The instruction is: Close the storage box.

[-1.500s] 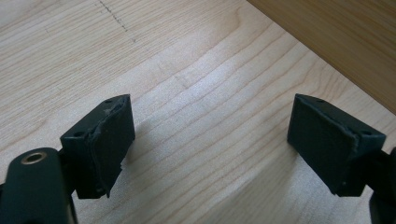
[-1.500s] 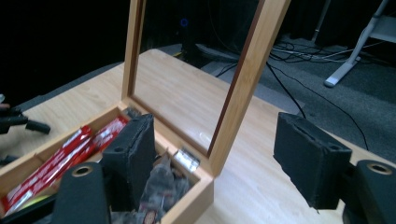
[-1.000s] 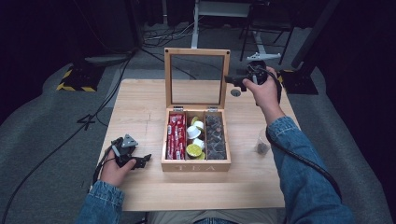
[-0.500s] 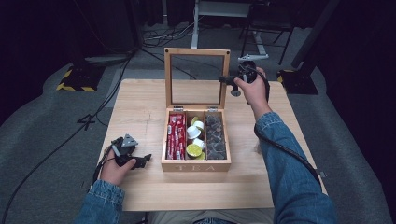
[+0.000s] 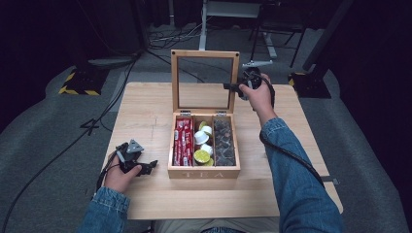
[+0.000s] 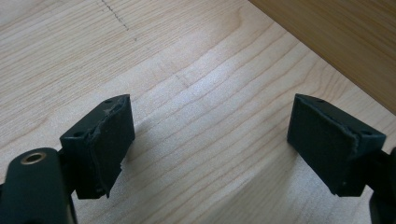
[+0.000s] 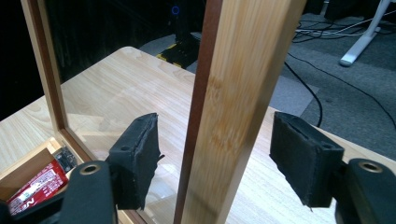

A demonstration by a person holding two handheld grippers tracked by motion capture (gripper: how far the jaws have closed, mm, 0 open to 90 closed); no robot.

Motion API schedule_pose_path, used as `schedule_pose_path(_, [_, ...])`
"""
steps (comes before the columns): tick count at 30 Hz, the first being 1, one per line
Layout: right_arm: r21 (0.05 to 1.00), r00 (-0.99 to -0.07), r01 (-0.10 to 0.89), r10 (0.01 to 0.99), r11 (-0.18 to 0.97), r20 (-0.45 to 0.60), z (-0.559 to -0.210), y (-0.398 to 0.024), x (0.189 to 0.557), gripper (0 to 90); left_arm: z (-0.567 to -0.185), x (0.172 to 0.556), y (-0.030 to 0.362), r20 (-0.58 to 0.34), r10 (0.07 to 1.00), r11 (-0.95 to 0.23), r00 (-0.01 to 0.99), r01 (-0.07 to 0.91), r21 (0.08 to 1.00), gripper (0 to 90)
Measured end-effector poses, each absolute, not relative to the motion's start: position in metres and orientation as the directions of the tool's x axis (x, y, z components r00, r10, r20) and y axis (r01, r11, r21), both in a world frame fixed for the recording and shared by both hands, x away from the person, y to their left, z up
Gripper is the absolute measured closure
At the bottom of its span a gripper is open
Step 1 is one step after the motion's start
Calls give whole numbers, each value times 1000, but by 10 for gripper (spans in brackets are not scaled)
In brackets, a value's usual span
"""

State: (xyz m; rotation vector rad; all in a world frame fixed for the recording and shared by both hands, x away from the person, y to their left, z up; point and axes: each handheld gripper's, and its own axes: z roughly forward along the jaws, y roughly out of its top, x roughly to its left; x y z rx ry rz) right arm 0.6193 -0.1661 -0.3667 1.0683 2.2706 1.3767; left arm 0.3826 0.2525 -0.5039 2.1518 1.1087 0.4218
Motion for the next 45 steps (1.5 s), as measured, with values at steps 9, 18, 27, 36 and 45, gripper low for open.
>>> schedule_pose_path(9, [852,-709,449,688,271,155,-365,-164,616,453,-504,383,252,-19,809,-414,588,592,692,152])
schedule_pose_path(18, [852,-726,433,674,294,136,-352,-164,607,426,-504,383,252,-19,808,-415,588,592,690,152])
schedule_pose_path(27, [870,-743,393,660,297,111,-329,-173,593,420,-504,384,252,-15,807,-419,590,591,690,152])
schedule_pose_path(36, [861,-769,354,638,366,45,-302,-176,574,428,-503,384,252,-15,806,-421,592,591,688,152])
schedule_pose_path(45, [869,-788,328,615,371,35,-291,-182,552,499,-504,384,251,-20,809,-414,587,594,690,152])
